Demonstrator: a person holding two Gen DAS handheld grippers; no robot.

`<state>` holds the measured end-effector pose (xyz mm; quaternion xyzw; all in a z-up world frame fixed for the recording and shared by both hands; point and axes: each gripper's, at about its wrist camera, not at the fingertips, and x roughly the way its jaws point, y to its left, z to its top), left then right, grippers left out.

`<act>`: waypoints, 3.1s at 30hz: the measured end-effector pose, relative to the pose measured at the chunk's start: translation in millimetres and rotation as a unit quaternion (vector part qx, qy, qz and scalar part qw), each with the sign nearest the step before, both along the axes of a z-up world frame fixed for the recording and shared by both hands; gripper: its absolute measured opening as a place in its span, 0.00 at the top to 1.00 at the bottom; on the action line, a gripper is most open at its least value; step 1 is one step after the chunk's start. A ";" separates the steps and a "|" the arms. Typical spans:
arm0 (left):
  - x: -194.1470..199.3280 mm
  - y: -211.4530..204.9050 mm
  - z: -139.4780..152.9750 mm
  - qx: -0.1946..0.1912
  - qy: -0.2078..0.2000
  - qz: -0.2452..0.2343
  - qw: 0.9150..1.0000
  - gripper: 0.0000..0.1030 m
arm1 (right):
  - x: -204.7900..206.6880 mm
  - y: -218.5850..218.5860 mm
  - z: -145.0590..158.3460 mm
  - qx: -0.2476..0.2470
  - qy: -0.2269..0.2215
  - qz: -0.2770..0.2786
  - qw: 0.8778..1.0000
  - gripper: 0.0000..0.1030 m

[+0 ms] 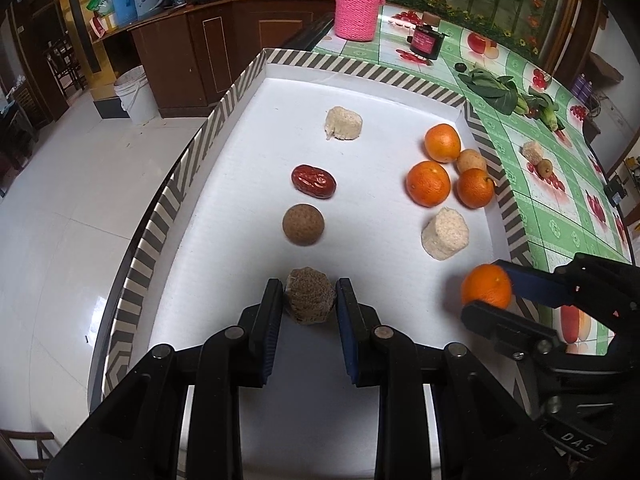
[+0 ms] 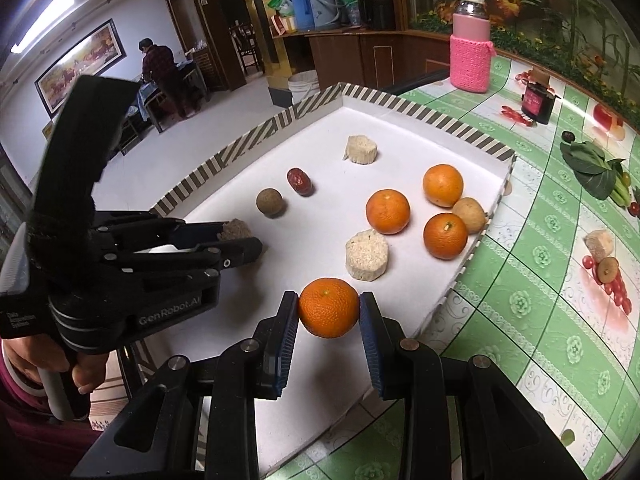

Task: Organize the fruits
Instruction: 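Carry brown rough ball with left gripper while right gripper carries orange over tray, then open right gripper releasing orange into tray while left gripper releases brown ball, then move both grippers back over the tablecloth toward the remaining fruit, then grasp tan rough block with left gripper while right gripper grasps brown kiwi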

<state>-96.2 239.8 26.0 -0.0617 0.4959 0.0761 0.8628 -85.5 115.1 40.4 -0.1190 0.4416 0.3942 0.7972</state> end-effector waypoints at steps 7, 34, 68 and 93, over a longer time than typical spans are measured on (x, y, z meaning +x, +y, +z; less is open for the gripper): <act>4.5 3.1 -0.4 0.005 -0.003 0.006 1.000 0.76 | 6.6 14.3 -10.3 -0.018 0.000 0.010 1.000 0.70; 2.7 7.4 2.1 0.020 -0.012 0.046 0.999 0.39 | -2.3 -26.3 15.0 0.016 -0.016 -0.009 1.000 0.52; 42.4 -151.7 26.7 0.021 -0.030 -0.104 0.994 0.30 | 39.9 -230.0 1.0 0.013 0.001 -0.227 0.974 0.33; 96.9 -140.8 19.9 0.010 0.001 -0.103 0.995 0.30 | 165.8 -170.4 -22.5 -0.028 -0.014 -0.172 0.985 0.64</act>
